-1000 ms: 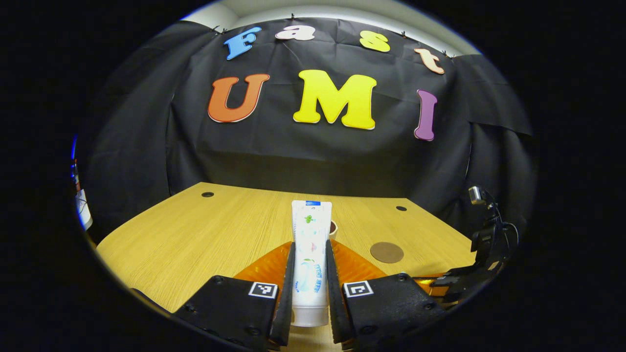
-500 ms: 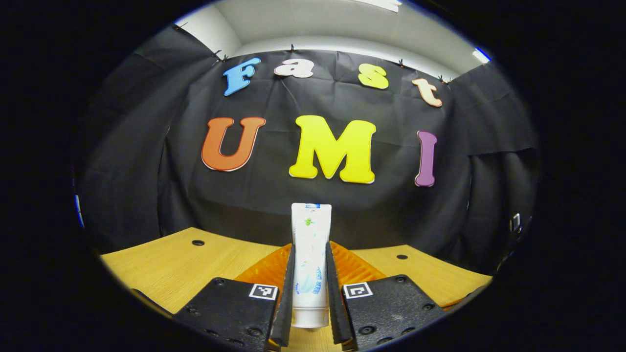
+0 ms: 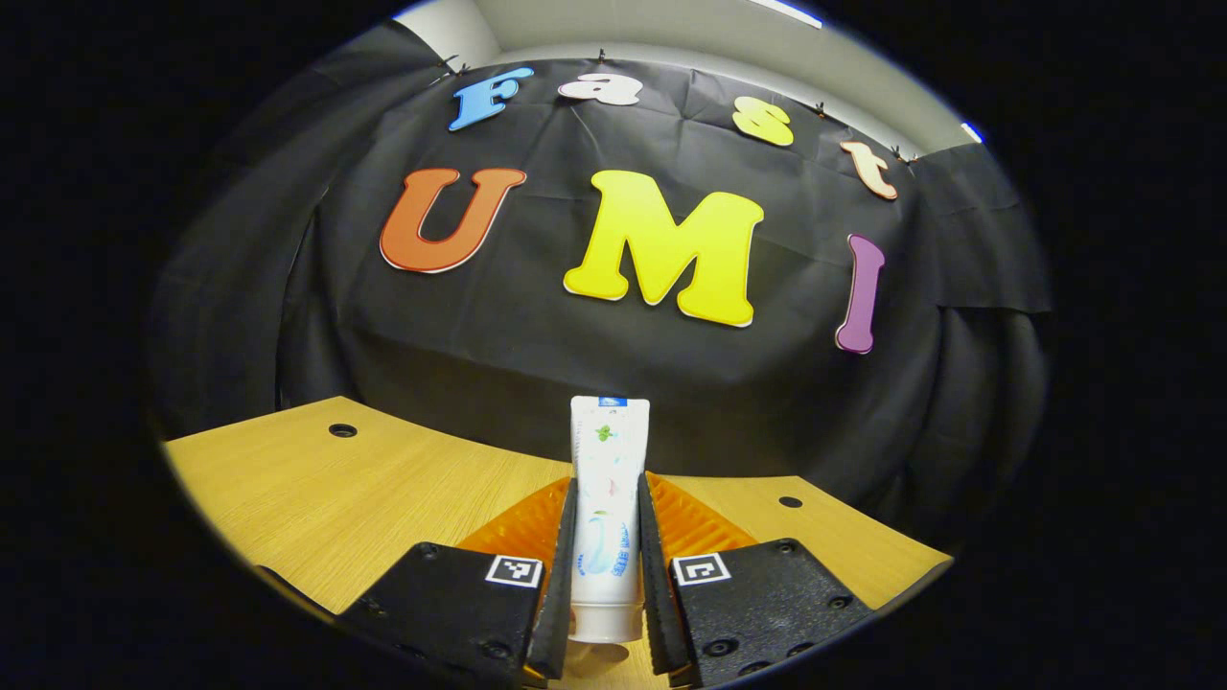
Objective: Put the toothbrush and toothpaste on the desktop into the cup, then pick up the cup and place it on the coaster on the desktop.
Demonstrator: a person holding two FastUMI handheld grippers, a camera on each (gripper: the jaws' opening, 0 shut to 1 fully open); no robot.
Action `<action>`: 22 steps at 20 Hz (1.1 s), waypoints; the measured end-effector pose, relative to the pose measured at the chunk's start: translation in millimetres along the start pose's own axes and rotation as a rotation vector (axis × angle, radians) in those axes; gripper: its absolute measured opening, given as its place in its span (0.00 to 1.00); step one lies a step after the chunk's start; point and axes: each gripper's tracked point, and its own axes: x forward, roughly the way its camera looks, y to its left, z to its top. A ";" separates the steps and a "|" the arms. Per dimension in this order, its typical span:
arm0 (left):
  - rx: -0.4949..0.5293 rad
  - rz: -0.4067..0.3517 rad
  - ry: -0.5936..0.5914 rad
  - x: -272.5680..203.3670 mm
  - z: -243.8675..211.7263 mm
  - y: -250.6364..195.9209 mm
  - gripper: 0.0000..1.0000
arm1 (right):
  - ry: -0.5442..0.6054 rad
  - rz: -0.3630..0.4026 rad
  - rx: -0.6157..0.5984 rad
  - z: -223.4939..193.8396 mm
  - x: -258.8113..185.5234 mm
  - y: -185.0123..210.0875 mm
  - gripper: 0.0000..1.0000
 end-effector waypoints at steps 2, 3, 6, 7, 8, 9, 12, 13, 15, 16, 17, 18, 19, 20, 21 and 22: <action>0.011 0.003 0.004 4.6 -2.1 -0.8 0.39 | -0.004 -0.002 0.003 1.2 1.8 -3.9 0.00; 0.013 0.003 0.006 4.2 -3.2 -0.8 0.40 | -0.004 -0.004 0.004 1.6 2.9 -5.8 0.00; 0.020 0.001 0.016 4.1 -4.4 -2.4 0.42 | -0.005 -0.003 0.018 1.0 3.1 -9.3 0.00; 0.024 0.002 -0.001 1.6 1.2 -2.2 0.40 | -0.007 -0.004 0.019 0.7 2.6 -9.6 0.00; 0.035 0.011 -0.020 -1.1 8.6 -0.3 0.39 | -0.009 -0.004 0.018 0.8 3.1 -10.0 0.00; 0.043 0.010 -0.033 0.3 13.1 -0.6 0.36 | -0.011 -0.004 0.017 -0.3 3.3 -10.4 0.00; 0.047 0.007 -0.048 -8.0 18.5 -0.8 0.36 | -0.018 0.006 0.000 2.8 5.5 -4.9 0.00; 0.048 0.011 -0.041 -10.1 17.1 1.3 0.36 | -0.021 0.015 -0.007 3.0 4.6 -1.1 0.00; 0.039 0.023 -0.023 -15.9 14.1 6.3 0.45 | -0.035 0.042 -0.019 8.3 3.8 9.9 0.00; 0.030 0.033 -0.016 -19.3 13.0 10.9 0.50 | -0.047 0.054 -0.027 11.5 4.3 15.0 0.00; 0.023 0.045 -0.010 -24.7 12.5 16.3 0.59 | -0.060 0.068 -0.035 16.9 5.2 21.2 0.00; 0.022 0.061 -0.005 -30.4 12.1 22.9 0.69 | -0.074 0.085 -0.044 23.5 5.8 29.0 0.00; 0.027 0.084 -0.002 -35.8 12.8 31.5 0.80 | -0.089 0.103 -0.056 29.9 7.3 37.2 0.00; 0.031 0.111 -0.003 -39.3 14.2 40.0 0.92 | -0.106 0.116 -0.074 38.7 10.9 45.7 0.00; 0.031 0.125 -0.005 -49.0 16.5 47.8 0.97 | -0.118 0.129 -0.095 46.8 15.6 53.5 0.00; 0.029 0.132 -0.009 -55.2 18.9 53.9 1.00 | -0.130 0.147 -0.113 54.3 21.3 62.9 0.00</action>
